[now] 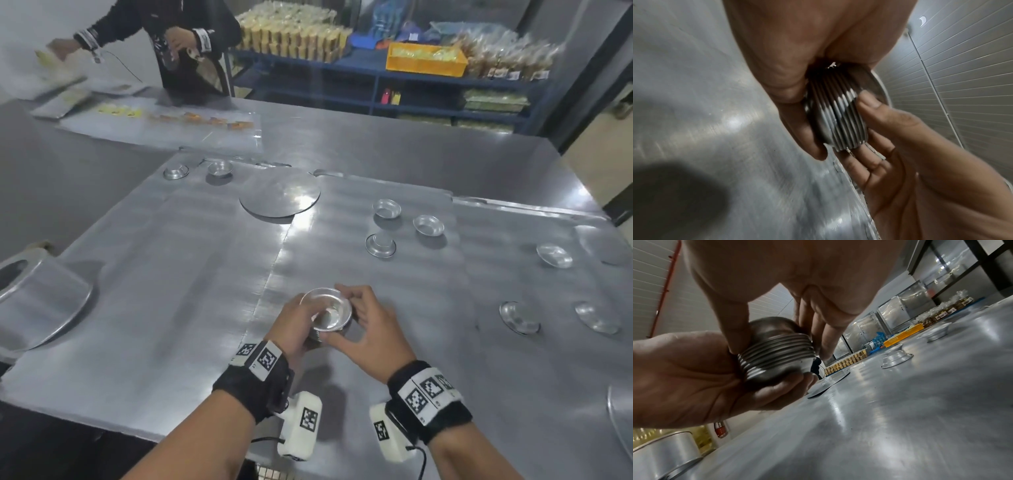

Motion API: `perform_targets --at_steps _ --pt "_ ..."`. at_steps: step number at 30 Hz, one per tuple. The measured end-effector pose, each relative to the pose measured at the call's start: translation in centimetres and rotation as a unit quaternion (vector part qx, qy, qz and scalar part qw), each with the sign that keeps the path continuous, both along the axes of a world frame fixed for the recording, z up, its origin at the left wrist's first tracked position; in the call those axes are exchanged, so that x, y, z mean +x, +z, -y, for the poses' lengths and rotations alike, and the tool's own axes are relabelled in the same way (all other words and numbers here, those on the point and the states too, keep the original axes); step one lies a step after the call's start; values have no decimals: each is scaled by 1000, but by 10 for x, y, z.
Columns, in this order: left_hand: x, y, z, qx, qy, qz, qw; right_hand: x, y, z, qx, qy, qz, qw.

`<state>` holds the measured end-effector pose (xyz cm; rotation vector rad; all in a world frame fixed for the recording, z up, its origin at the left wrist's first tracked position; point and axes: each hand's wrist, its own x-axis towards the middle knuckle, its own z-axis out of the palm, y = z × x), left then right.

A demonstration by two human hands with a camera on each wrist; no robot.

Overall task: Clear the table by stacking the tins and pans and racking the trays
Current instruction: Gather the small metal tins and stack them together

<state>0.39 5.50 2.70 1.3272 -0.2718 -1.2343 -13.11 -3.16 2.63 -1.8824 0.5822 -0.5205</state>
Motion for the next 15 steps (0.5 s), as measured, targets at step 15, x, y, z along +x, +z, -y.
perform_targets --at_steps 15 --pt "-2 -7 -9 65 -50 48 995 2 -1 1 -39 -67 -147 986"
